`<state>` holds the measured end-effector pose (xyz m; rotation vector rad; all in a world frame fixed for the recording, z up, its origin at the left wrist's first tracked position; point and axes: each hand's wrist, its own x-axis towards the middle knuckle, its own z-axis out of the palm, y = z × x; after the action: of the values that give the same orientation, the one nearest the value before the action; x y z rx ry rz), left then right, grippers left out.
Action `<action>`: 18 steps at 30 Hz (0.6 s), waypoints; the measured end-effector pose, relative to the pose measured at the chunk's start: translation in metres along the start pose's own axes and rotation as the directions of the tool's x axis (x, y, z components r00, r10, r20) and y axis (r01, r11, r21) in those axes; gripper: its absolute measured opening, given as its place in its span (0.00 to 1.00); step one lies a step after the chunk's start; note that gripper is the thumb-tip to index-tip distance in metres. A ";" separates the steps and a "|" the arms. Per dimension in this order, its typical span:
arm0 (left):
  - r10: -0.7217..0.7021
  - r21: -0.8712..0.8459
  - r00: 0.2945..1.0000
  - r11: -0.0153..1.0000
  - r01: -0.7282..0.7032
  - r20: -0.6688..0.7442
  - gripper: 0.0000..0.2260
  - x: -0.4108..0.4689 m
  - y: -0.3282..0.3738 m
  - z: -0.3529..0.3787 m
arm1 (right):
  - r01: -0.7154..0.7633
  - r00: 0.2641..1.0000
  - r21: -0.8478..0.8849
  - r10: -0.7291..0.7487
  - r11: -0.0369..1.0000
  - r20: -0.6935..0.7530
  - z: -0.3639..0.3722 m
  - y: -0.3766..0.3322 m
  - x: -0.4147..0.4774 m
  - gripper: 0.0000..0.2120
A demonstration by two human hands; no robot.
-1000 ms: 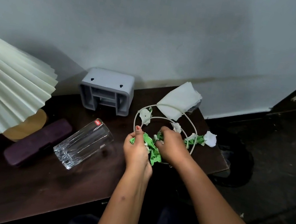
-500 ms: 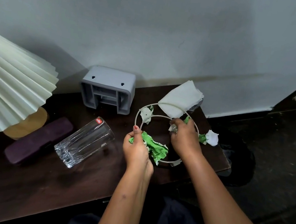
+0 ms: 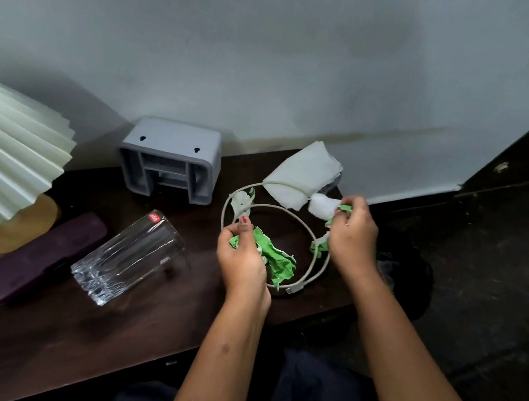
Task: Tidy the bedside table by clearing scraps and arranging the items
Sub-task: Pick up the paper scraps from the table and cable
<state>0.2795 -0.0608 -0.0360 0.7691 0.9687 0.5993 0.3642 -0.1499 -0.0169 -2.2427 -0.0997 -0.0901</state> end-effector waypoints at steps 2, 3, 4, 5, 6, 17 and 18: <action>0.061 0.014 0.998 0.998 -0.061 0.012 0.09 -0.002 0.000 0.003 | -0.120 0.989 0.086 0.127 0.989 -0.079 -0.010 0.007 0.005 0.11; 0.079 0.027 0.997 0.996 -0.080 0.023 0.09 -0.004 -0.001 0.006 | -0.189 0.972 0.148 0.206 0.971 -0.112 -0.016 0.012 0.006 0.12; 0.084 0.047 0.996 0.995 -0.086 0.037 0.09 -0.008 -0.004 0.011 | -0.259 0.948 0.222 0.292 0.940 -0.130 -0.023 0.018 0.007 0.13; 0.083 0.067 0.995 0.994 -0.087 0.053 0.10 -0.011 -0.007 0.017 | -0.319 0.922 0.303 0.368 0.898 -0.122 -0.030 0.025 0.008 0.14; 0.082 0.082 0.994 0.993 -0.088 0.068 0.10 -0.013 -0.011 0.024 | -0.362 0.900 0.369 0.424 0.856 -0.100 -0.037 0.033 0.009 0.14; 0.380 0.650 0.768 0.410 -0.639 0.515 0.05 -0.007 -0.063 0.067 | -0.041 0.949 -0.176 0.093 0.983 0.300 -0.042 0.074 0.019 0.14; 0.354 0.700 0.746 0.272 -0.660 0.565 0.08 -0.004 -0.066 0.067 | -0.025 0.931 -0.184 0.090 0.983 0.353 -0.039 0.075 0.022 0.18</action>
<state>0.3446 -0.1231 -0.0629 2.1677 0.6572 0.4693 0.3929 -0.2263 -0.0484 -2.4155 -0.2317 0.3613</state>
